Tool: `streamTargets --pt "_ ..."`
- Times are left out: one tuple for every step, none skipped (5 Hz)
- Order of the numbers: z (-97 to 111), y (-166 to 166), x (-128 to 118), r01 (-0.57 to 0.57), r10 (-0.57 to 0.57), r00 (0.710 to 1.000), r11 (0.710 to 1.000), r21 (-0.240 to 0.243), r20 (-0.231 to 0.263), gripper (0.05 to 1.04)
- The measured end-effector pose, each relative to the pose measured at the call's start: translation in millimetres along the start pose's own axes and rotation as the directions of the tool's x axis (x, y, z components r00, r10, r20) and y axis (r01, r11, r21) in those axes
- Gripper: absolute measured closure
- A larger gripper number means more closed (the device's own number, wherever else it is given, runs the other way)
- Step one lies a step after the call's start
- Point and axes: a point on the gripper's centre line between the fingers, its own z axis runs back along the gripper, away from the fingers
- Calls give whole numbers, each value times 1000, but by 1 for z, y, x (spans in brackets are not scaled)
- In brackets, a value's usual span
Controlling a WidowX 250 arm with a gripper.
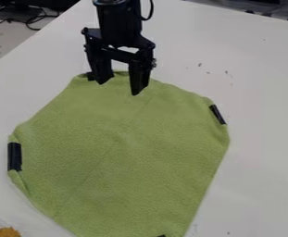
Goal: Fold the clothes from the top left to the right
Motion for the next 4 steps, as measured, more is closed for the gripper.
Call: streamTargets --pt "-7 0 -3 -8 7 1000 1000 -4 -27 83" --pt "-8 3 -18 -75 75 997 996 38 13 83" --pt "-4 16 -32 -145 142 988 988 48 64 83" --pt "-18 38 -57 -246 242 965 969 33 102 84"
